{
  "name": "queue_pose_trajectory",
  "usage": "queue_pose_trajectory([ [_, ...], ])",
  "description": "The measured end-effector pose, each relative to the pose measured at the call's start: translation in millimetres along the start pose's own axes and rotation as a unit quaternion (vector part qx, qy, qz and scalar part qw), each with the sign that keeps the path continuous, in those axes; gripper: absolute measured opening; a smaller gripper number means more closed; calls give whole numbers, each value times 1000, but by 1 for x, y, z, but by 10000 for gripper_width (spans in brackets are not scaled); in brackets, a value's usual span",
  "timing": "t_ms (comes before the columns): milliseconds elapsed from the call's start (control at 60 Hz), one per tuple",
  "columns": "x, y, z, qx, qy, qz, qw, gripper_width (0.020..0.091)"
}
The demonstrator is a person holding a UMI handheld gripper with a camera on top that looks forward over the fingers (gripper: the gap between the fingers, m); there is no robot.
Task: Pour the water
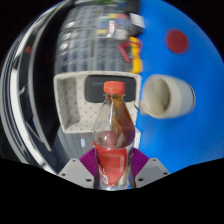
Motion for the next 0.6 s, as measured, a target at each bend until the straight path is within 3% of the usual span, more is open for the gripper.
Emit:
queue_pose_trajectory([
  [250, -40, 56, -66, -381, -20, 34, 924, 415],
  [500, -71, 169, -75, -596, -104, 144, 783, 414],
  [600, -85, 208, -71, -629, -148, 169, 744, 414],
])
Point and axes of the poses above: the point between the fingertips, and its own axes, seen from behind it with the camera up: z to the right, y up, x forward, the way the camera looks, the point moved 1 cm from there along -x, backward, against the way the camera looks, and after that the axes turned 4 degrees about -z, right-handed, at the moved point
